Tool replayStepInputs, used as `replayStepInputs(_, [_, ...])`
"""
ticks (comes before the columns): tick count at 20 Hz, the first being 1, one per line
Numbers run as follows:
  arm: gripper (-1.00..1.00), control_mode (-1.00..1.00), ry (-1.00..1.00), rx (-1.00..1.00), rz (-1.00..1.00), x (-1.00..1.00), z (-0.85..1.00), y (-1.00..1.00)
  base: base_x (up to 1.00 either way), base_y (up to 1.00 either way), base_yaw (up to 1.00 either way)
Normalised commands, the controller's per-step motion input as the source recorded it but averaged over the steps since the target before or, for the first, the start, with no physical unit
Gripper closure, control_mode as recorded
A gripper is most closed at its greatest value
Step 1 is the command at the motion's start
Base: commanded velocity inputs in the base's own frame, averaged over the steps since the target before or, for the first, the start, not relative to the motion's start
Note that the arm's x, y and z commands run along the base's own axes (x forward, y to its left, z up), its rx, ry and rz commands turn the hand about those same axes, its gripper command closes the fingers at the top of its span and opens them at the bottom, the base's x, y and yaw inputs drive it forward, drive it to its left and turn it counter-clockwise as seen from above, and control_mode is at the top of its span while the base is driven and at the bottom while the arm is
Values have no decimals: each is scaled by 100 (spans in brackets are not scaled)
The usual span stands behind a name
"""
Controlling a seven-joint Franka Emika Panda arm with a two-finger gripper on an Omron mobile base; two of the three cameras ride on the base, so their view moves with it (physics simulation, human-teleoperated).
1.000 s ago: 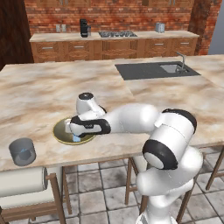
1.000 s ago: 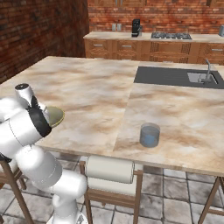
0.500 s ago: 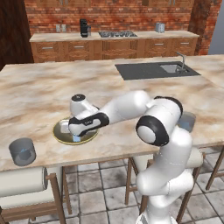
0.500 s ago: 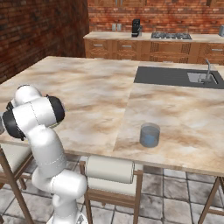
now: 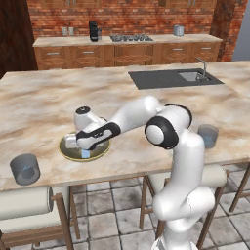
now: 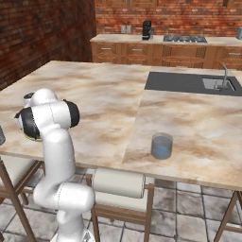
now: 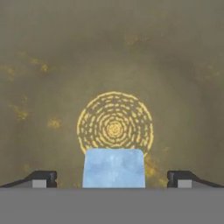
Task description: There are four ice cubes in the ice bowl. Place two ice cubes in each glass of water.
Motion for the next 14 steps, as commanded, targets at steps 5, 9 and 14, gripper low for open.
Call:
replayStepInputs(5, [-100, -100, 0, -5, 0, 5, -28, 15, 0, 0, 0])
replayStepInputs(9, [-100, -100, 0, -5, 0, 4, -46, 2, 0, 0, 0])
replayStepInputs(14, [100, -100, 0, 0, 0, 8, -44, 0, 0, 0, 0])
